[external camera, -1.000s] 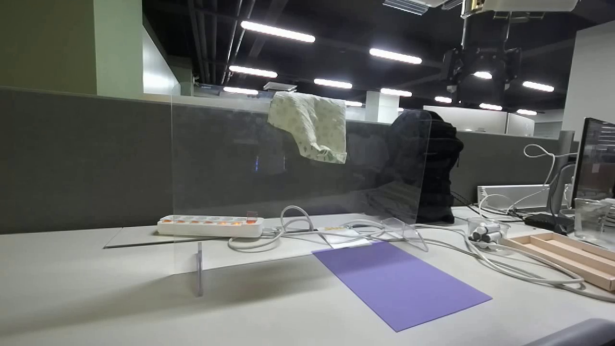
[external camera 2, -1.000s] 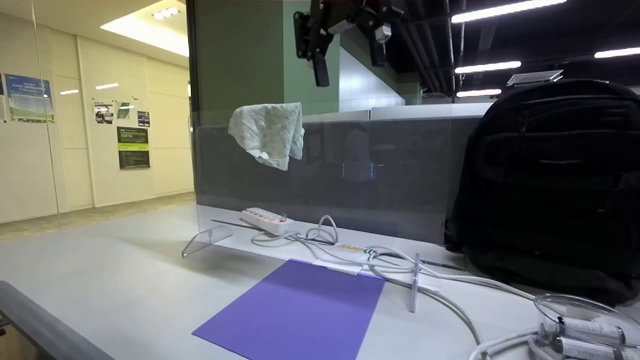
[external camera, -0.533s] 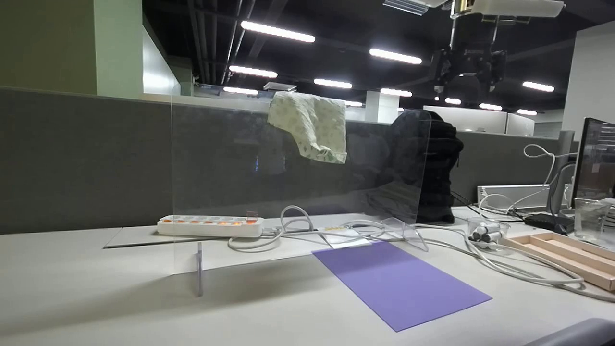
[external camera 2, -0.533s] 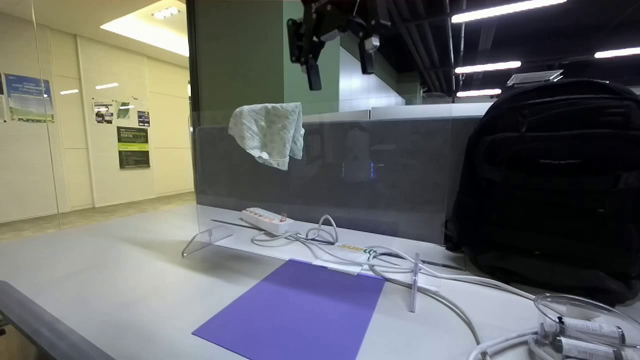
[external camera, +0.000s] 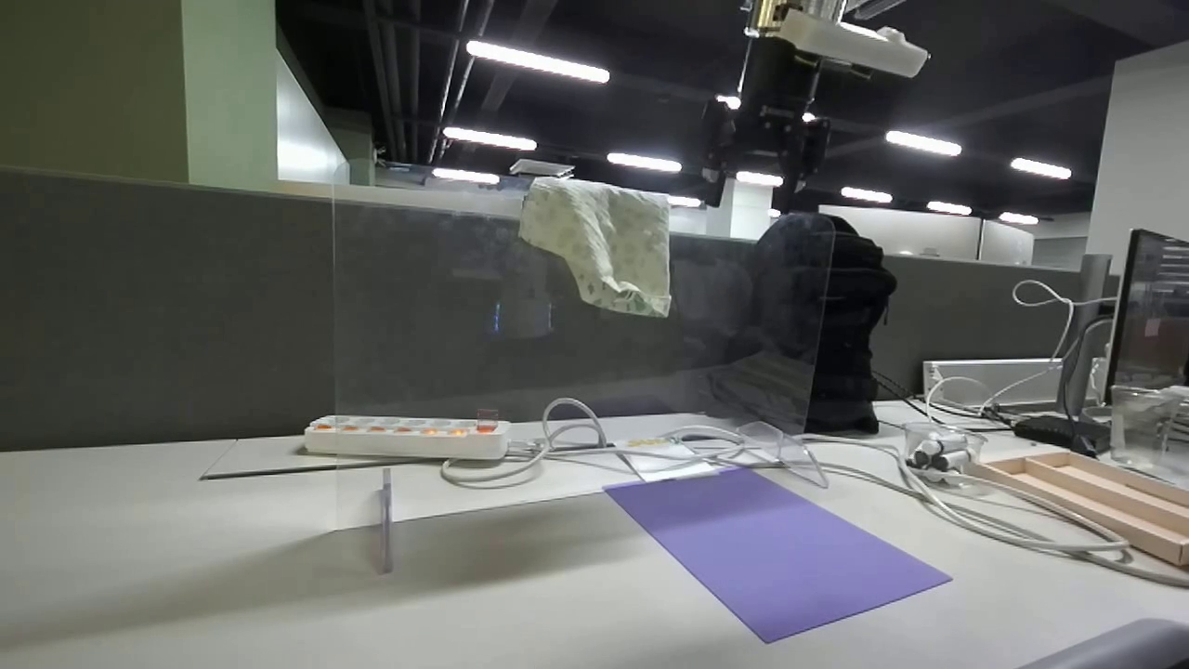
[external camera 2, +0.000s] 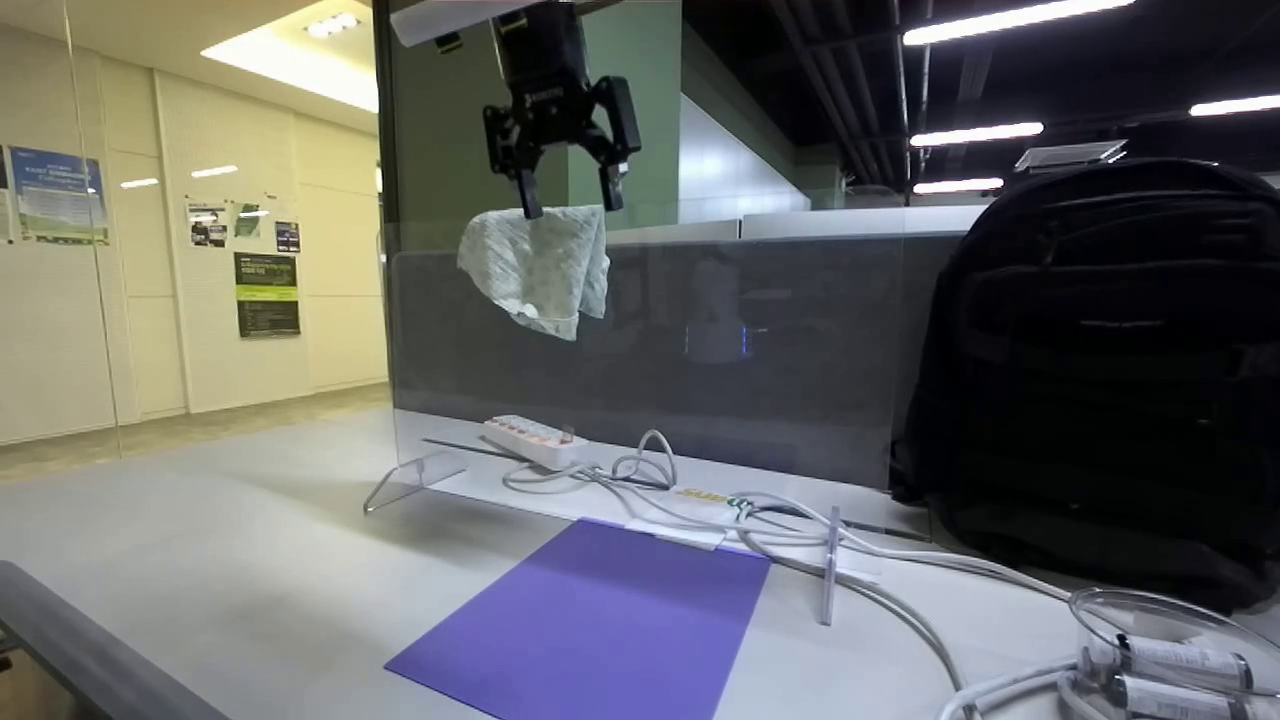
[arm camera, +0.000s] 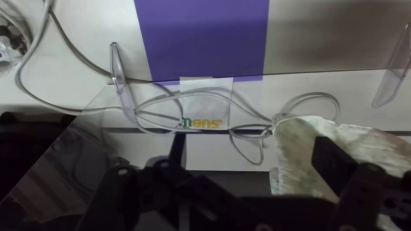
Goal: Put the cloth on the purple mat
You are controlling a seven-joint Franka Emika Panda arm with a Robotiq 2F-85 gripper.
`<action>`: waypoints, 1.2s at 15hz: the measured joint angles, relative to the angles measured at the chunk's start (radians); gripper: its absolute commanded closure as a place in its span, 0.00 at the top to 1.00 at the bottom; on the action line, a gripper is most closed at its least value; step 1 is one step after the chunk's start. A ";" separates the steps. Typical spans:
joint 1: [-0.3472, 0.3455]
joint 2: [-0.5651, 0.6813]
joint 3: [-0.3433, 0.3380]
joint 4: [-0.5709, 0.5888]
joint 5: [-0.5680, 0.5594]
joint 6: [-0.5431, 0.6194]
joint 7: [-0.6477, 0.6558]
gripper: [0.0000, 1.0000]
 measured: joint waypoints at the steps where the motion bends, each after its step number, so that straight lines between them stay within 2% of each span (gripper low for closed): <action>1: -0.001 0.004 0.002 0.000 0.000 0.000 0.000 1.00; 7: -0.008 0.010 -0.003 -0.001 0.019 0.011 -0.009 1.00; 10: 0.022 0.035 -0.004 -0.002 0.125 0.080 -0.039 1.00; 13: 0.064 0.106 -0.004 0.001 0.244 0.215 -0.087 1.00; 17: 0.101 0.210 -0.004 0.025 0.379 0.325 -0.218 1.00; 18: 0.105 0.233 -0.004 0.037 0.414 0.337 -0.261 0.75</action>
